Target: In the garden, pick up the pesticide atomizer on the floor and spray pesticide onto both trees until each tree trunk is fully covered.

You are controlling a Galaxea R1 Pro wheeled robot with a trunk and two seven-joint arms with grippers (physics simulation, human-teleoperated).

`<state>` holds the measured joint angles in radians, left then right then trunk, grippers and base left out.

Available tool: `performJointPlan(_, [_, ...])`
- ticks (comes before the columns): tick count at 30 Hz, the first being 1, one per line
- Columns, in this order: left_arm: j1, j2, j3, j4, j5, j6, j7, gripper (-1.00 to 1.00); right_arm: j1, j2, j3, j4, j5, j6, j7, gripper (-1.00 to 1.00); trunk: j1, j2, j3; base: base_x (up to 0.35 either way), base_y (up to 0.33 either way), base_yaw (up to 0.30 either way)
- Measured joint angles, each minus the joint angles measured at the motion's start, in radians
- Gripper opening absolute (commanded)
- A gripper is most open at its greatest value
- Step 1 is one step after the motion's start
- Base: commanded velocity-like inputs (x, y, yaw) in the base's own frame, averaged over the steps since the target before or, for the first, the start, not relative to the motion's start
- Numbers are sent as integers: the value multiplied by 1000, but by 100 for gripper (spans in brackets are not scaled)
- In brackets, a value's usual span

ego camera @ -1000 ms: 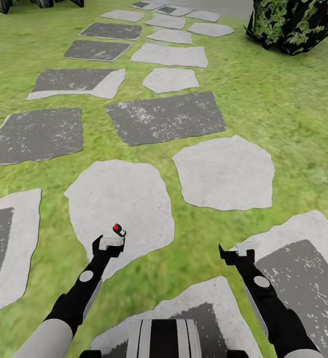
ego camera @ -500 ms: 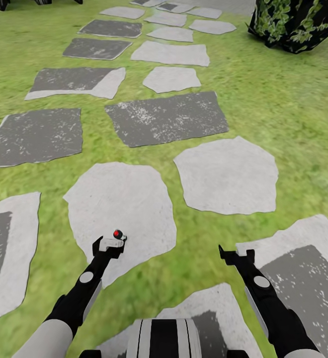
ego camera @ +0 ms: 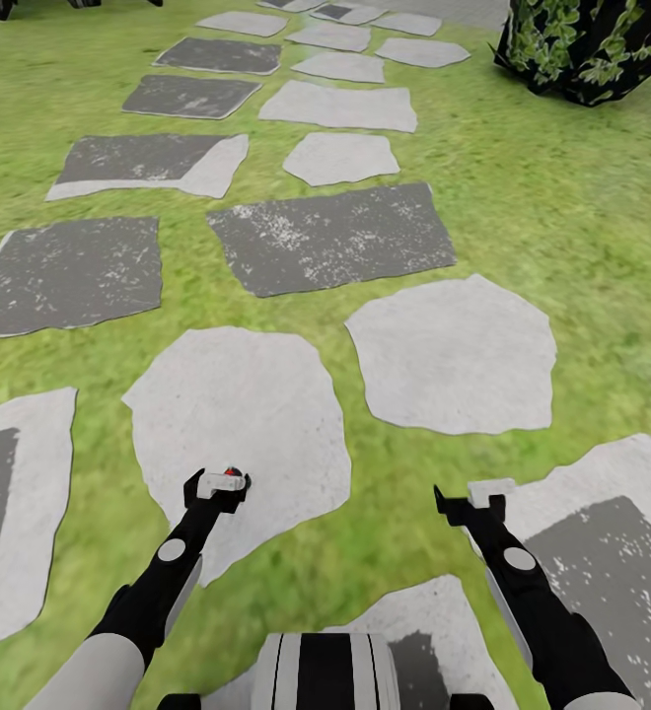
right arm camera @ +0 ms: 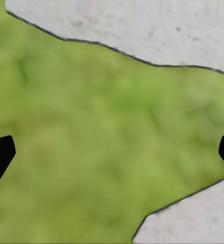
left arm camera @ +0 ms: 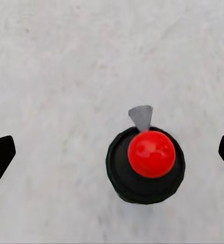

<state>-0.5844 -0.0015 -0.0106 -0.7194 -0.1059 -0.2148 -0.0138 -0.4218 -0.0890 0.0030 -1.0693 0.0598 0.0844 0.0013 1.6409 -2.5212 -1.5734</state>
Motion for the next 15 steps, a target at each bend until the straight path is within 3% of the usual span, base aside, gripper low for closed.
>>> performJointPlan(6, [0, 0, 0, 0, 0, 0, 0, 100, 0, 0, 0, 0, 0, 0, 0, 100, 0, 0, 0, 125, -72, 0])
performJointPlan(15, [0, 0, 0, 0, 0, 0, 0, 100, 0, 0, 0, 0, 0, 1, 0, 100, 0, 0, 0, 24, -15, 0])
